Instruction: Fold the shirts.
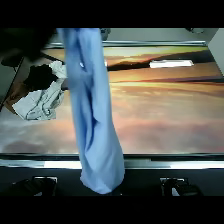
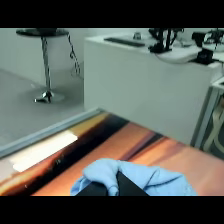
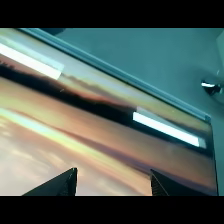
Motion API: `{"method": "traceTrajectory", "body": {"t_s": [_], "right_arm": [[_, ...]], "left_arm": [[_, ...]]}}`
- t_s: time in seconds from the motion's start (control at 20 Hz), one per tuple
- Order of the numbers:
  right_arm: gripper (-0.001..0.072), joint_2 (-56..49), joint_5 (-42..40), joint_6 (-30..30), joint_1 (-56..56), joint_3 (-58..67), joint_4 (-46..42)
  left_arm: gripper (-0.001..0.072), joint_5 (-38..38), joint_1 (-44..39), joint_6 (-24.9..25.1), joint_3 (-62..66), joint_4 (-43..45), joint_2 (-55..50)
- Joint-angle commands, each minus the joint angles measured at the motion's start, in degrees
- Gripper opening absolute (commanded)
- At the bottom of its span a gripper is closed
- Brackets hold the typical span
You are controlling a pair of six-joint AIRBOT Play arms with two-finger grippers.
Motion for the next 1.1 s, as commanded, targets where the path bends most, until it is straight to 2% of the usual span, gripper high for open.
{"method": "traceTrajectory", "body": {"t_s": [0.0, 0.25, 0.3, 0.35, 0.4, 0.5, 0.55, 0.65, 0.75, 0.85, 1.05], "right_arm": [[0.0535, -3.21, 8.20, 0.00, -0.04, 0.04, -0.04], [0.0536, -12.55, 11.61, 0.00, -0.04, 0.04, -0.11], [0.0538, -14.69, 11.61, 0.00, -0.04, 0.04, -0.11], [0.0544, -16.81, 11.58, 0.00, -0.04, 0.04, -0.11], [0.0569, -19.21, 11.63, -0.02, -0.04, 0.04, -0.26], [0.0583, -24.17, 11.98, -0.33, -0.04, -0.13, -0.28], [0.0683, -27.04, 12.28, -0.48, -0.04, -0.13, -0.22], [0.0707, -33.33, 14.60, -1.81, -0.04, -0.13, -0.13], [0.0704, -40.35, 18.60, -4.20, -0.04, -0.20, 0.22], [0.0698, -46.38, 20.11, -5.01, -0.09, -1.20, 2.95], [0.0699, -53.86, 20.96, -6.99, -0.04, -4.17, 15.02]], "left_arm": [[0.0029, 0.28, -2.69, -0.52, -8.63, -2.62, -7.56], [0.0039, 0.00, -13.31, -0.57, -10.19, -8.83, -26.77], [0.0207, -0.98, -15.54, -0.57, -10.14, -9.68, -30.12], [0.0597, -3.52, -16.94, -0.92, -9.94, -9.62, -32.20], [0.0719, -7.30, -17.31, -2.45, -9.88, -8.81, -33.16], [0.0719, -16.35, -15.19, -8.13, -9.57, 1.81, -31.74], [0.0718, -21.75, -12.81, -10.99, -9.53, 9.44, -29.97], [0.0718, -29.77, -6.45, -11.76, -10.05, 19.37, -25.42], [0.0718, -32.48, 1.42, -12.41, -13.92, 18.71, -19.85], [0.0717, -32.81, 8.52, -13.27, -24.65, 13.18, -12.50], [0.0718, -29.22, 11.78, -13.88, -53.88, 7.34, 3.15]]}}
